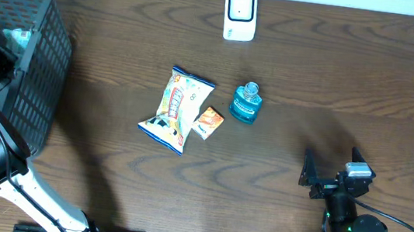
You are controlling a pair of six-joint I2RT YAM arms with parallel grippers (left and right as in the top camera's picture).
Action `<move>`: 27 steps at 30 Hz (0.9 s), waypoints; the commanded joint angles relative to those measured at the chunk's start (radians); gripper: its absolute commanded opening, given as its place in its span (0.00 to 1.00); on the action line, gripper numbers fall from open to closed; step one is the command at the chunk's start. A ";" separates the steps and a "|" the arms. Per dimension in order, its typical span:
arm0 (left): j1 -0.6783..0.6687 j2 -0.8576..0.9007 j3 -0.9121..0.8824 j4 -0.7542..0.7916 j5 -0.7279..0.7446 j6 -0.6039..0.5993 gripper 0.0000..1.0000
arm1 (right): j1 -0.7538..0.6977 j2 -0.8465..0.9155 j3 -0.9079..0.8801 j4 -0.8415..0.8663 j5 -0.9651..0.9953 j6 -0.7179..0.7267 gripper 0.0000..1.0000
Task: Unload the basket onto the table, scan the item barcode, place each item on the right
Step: 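Reach the left gripper into the basket toward the green wet-wipe pack, then lower the left gripper down onto the wet-wipe pack in the basket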
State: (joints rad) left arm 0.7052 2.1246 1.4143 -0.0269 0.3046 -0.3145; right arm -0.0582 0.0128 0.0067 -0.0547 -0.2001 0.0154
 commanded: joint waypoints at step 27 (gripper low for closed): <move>0.024 -0.555 -0.005 -0.222 -0.115 -0.060 1.00 | 0.000 -0.002 -0.001 -0.003 0.008 0.013 0.99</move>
State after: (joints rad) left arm 0.7258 1.5131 1.4101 -0.2489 0.2600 -0.3367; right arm -0.0582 0.0128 0.0067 -0.0547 -0.2001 0.0154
